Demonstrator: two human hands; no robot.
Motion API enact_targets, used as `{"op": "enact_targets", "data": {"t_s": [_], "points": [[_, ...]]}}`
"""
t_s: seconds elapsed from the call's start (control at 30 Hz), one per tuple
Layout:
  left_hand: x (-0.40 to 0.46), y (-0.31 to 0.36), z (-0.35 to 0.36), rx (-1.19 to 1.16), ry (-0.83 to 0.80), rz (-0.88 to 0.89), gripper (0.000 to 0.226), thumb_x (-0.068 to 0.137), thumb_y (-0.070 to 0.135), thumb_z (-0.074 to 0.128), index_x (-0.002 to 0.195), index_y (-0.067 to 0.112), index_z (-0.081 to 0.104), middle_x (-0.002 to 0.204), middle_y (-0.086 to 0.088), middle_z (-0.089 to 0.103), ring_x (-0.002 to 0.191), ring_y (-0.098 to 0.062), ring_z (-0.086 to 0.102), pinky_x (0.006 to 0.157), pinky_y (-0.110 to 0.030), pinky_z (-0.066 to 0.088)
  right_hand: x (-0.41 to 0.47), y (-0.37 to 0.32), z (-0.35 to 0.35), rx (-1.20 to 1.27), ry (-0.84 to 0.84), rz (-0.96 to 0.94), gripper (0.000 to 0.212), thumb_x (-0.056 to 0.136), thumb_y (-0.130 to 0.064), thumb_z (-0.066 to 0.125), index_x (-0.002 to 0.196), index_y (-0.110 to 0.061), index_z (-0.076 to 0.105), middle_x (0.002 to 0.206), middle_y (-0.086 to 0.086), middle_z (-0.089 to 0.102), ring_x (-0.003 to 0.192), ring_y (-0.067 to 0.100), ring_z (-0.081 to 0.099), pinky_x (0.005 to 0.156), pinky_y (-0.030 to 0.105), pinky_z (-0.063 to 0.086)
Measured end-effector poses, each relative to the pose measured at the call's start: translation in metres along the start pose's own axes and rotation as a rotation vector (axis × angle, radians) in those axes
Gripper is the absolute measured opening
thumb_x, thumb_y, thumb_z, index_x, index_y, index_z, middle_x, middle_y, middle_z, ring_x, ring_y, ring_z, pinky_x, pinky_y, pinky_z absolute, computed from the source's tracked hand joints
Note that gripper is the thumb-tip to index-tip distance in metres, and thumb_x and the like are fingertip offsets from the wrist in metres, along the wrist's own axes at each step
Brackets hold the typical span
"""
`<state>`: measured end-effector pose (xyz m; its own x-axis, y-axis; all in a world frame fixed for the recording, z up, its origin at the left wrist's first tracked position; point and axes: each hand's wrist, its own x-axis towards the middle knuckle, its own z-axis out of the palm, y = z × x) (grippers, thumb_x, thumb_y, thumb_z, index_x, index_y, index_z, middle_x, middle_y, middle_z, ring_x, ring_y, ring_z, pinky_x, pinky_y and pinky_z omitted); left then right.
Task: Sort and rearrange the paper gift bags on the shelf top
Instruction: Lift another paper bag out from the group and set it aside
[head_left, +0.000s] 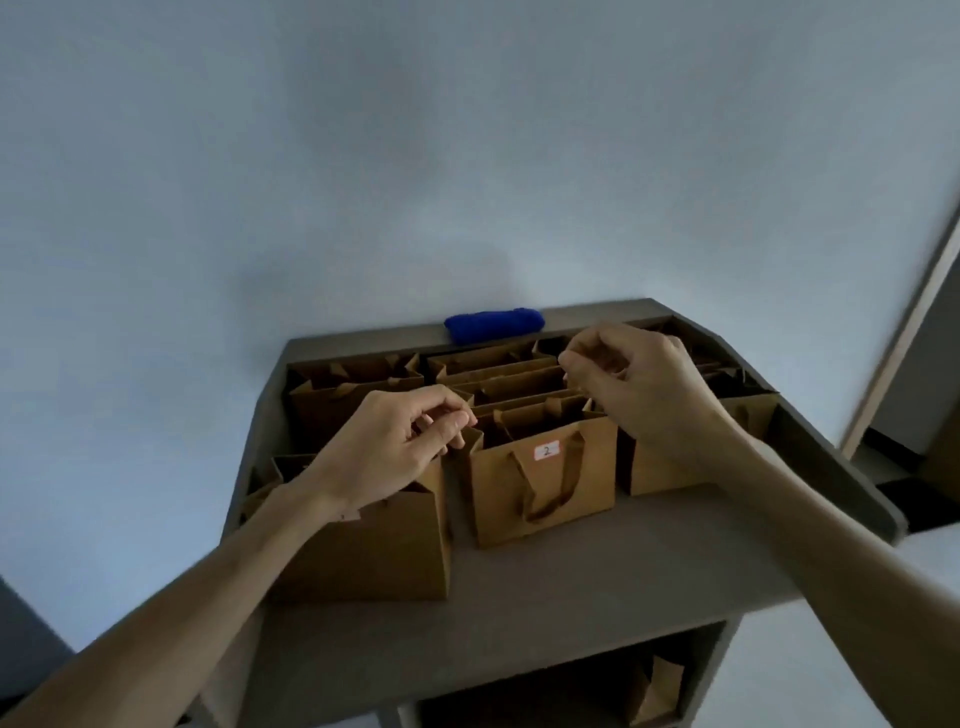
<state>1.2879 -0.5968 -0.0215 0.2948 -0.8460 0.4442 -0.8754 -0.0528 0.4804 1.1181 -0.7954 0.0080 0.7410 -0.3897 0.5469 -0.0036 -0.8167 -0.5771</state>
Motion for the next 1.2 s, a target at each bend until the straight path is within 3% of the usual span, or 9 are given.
{"op": "enact_targets", "data": {"t_s": [0.27, 0.37, 0.67, 0.83, 1.0, 1.07, 1.2], "points": [[0.032, -0.112, -0.046, 0.153, 0.095, -0.16, 0.013, 0.096, 0.029, 0.057, 0.104, 0.029, 0.067, 0.087, 0.017, 0.069, 0.081, 0.003, 0.065, 0.07, -0.011, 0.049, 0.084, 0.016, 0.074, -0.048, -0.06, -0.049, 0.014, 0.094, -0.027, 0.061, 0.103, -0.017, 0.066, 0.085, -0.008, 0.067, 0.077, 0.004, 0.065, 0.073, 0.02, 0.054], [0.037, -0.154, -0.054, 0.243, 0.06, -0.236, 0.015, 0.095, 0.029, 0.058, 0.106, 0.026, 0.067, 0.098, 0.011, 0.068, 0.089, -0.002, 0.062, 0.079, -0.022, 0.051, 0.105, 0.022, 0.103, -0.032, -0.065, -0.061, 0.012, 0.093, -0.028, 0.062, 0.099, -0.019, 0.067, 0.082, -0.01, 0.067, 0.074, 0.002, 0.064, 0.069, 0.017, 0.052], [0.041, -0.216, -0.05, 0.514, -0.153, -0.414, 0.029, 0.093, 0.029, 0.061, 0.123, 0.027, 0.059, 0.121, 0.007, 0.061, 0.113, -0.012, 0.056, 0.1, -0.033, 0.046, 0.155, 0.038, 0.156, 0.0, -0.198, -0.082, 0.008, 0.094, -0.026, 0.062, 0.097, -0.019, 0.065, 0.08, -0.008, 0.067, 0.073, 0.005, 0.065, 0.073, 0.02, 0.053], [0.035, -0.214, -0.05, 0.549, -0.181, -0.393, 0.025, 0.095, 0.027, 0.059, 0.119, 0.033, 0.063, 0.116, 0.014, 0.066, 0.108, -0.004, 0.059, 0.083, -0.016, 0.042, 0.181, 0.049, 0.176, 0.0, -0.279, -0.077, 0.011, 0.095, -0.028, 0.06, 0.099, -0.019, 0.066, 0.083, -0.009, 0.067, 0.073, 0.005, 0.065, 0.069, 0.019, 0.051], [0.022, -0.196, -0.048, 0.632, -0.217, -0.318, 0.021, 0.092, 0.034, 0.06, 0.112, 0.04, 0.066, 0.104, 0.022, 0.066, 0.092, 0.004, 0.058, 0.067, -0.007, 0.03, 0.193, 0.06, 0.197, -0.042, -0.363, -0.121, 0.01, 0.094, -0.031, 0.061, 0.098, -0.022, 0.063, 0.093, -0.008, 0.064, 0.082, 0.007, 0.063, 0.078, 0.03, 0.056], [0.018, -0.191, -0.048, 0.635, -0.221, -0.32, 0.02, 0.092, 0.036, 0.061, 0.11, 0.041, 0.067, 0.101, 0.022, 0.066, 0.085, 0.007, 0.053, 0.065, -0.007, 0.028, 0.195, 0.06, 0.207, -0.095, -0.399, -0.174, 0.015, 0.092, -0.034, 0.063, 0.103, -0.023, 0.062, 0.103, -0.008, 0.059, 0.089, 0.007, 0.059, 0.08, 0.03, 0.054], [0.012, -0.188, -0.048, 0.637, -0.224, -0.336, 0.02, 0.091, 0.038, 0.061, 0.11, 0.041, 0.068, 0.1, 0.017, 0.069, 0.091, 0.0, 0.061, 0.072, -0.015, 0.038, 0.197, 0.06, 0.221, -0.197, -0.526, -0.248, 0.022, 0.091, -0.041, 0.062, 0.109, -0.028, 0.061, 0.11, -0.008, 0.057, 0.098, 0.009, 0.056, 0.082, 0.033, 0.053]]}}
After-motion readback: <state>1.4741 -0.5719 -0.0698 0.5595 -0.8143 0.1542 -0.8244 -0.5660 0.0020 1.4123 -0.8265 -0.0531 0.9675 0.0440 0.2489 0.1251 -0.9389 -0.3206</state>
